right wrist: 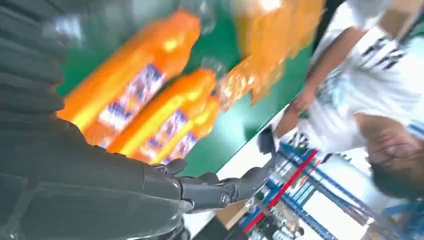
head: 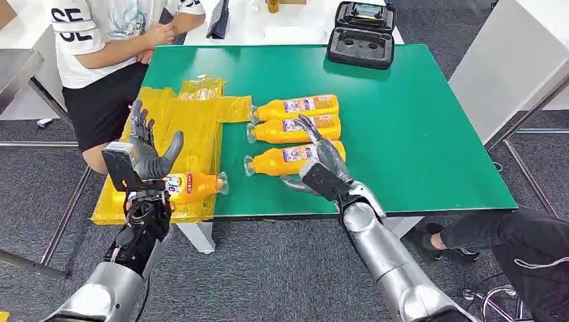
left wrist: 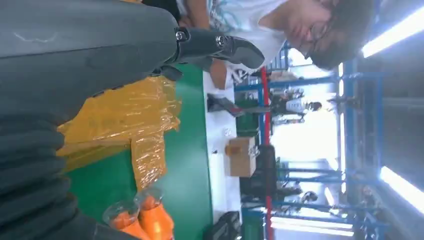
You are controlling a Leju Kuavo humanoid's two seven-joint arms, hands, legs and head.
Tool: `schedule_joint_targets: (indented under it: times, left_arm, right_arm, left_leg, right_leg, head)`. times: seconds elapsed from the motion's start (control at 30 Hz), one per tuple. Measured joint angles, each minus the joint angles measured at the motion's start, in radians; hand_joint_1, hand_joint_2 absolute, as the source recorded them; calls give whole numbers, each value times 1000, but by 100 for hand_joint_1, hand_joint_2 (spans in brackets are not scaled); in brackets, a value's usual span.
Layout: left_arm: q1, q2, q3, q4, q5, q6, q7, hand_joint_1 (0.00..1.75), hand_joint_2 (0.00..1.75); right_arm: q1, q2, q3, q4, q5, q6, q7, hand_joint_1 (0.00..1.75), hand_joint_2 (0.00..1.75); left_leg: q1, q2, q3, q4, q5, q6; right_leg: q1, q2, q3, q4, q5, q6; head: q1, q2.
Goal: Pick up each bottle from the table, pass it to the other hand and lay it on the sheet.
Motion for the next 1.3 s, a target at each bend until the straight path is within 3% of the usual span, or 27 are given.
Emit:
schedule_joint_targets:
  times: [0.23,0.5,0.8,1.3]
  left_arm:
    - [57,8,-63,-81,22,58,0,0,175]
    - [79,21,-79,-94,10,92,0,0,175]
    - [80,26,-96,-92,5,98,0,0,175]
    - [78,26,-113,-69,5,101,0,0,175]
  right_arm:
    - [-232,-25,26,251,110,36,134,0,175]
    - [-358,-23,79,439,195,135,301,0,175]
    - [-429,-12,121,539,220,205,373,0,175]
    - [-432,-11,150,598,238,241,385,0,175]
  left_leg:
    - [0,0,0,0,1,1]
    - [1,0,0,0,1,1]
    - [0,-1,0,0,1,1]
    - [0,0,0,0,1,1]
  right_leg:
    - [0,0,0,0,0,0]
    - [0,0,0,0,0,0]
    - [0,0,0,0,0,0]
    - [0,0,0,0,0,0]
  head:
    - [0,0]
    - [0,0]
    - [0,0]
    - [0,0]
